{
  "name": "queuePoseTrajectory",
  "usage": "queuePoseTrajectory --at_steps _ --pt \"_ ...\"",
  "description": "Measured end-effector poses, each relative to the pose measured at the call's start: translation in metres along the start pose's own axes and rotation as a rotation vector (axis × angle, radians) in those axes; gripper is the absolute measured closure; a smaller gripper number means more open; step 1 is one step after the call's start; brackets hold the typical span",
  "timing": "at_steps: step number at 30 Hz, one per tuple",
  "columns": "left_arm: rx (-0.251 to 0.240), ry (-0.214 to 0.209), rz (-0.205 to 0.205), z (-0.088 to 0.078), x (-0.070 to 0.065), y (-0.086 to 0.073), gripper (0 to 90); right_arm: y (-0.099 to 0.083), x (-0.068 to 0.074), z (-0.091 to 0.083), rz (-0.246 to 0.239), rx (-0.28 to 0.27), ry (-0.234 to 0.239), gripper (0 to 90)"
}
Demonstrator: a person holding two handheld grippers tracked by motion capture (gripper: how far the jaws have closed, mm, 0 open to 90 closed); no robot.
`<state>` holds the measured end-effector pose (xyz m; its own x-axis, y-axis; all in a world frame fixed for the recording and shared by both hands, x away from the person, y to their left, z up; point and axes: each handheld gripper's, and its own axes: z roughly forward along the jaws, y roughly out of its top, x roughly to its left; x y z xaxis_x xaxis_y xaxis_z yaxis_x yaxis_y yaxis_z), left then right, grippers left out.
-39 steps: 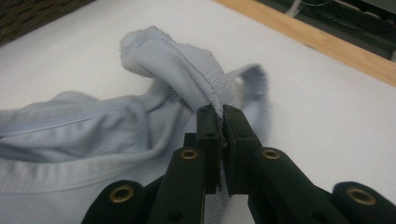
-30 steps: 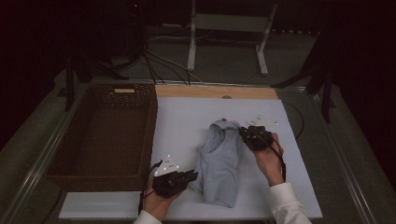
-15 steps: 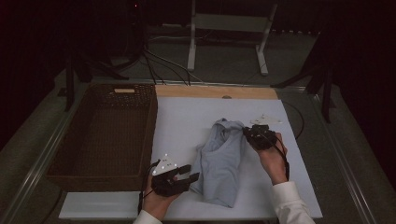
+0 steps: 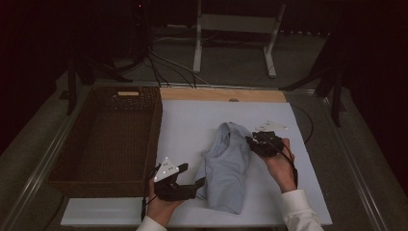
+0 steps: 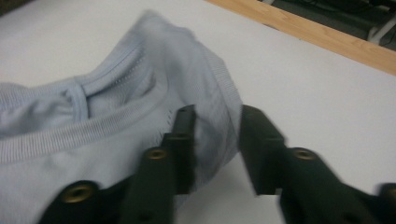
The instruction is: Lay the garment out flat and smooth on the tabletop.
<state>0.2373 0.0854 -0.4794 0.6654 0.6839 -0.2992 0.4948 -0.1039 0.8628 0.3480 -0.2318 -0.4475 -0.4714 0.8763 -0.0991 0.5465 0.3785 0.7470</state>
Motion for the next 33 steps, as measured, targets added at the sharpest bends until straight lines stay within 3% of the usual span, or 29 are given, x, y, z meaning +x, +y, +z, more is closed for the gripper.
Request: queuePoseTrajectory --at_steps 1,3,4,5,8,15,19,33 --pt "-0.003 0.004 0.001 0.0 0.0 0.0 16.0 0.0 0.004 -0.001 -0.01 0.0 0.014 46.4" --pt "-0.011 0.005 0.0 -0.001 0.0 0.0 15.7 0.0 0.006 -0.001 -0.011 -0.002 0.014 42.2" --pt "-0.008 0.005 0.008 -0.001 0.0 0.001 11.9 0.001 0.01 -0.003 0.001 -0.01 0.019 29.4" --pt "-0.008 0.005 0.008 -0.001 0.0 0.001 9.5 0.001 0.01 -0.003 0.001 -0.01 0.019 29.4" --pt "-0.025 -0.013 0.004 -0.003 0.0 0.002 5.6 0.002 0.018 -0.007 0.003 -0.025 0.029 18.6" --pt "-0.032 -0.023 0.013 -0.004 0.0 0.003 0.8 0.004 0.034 -0.017 -0.027 -0.048 0.071 17.0" --pt "-0.033 -0.019 0.016 -0.004 0.0 0.003 0.5 0.009 0.051 -0.022 -0.05 -0.073 0.117 17.0" --pt "-0.034 -0.013 0.022 -0.005 0.001 0.003 0.5 0.012 0.074 -0.016 -0.058 -0.064 0.201 18.2"
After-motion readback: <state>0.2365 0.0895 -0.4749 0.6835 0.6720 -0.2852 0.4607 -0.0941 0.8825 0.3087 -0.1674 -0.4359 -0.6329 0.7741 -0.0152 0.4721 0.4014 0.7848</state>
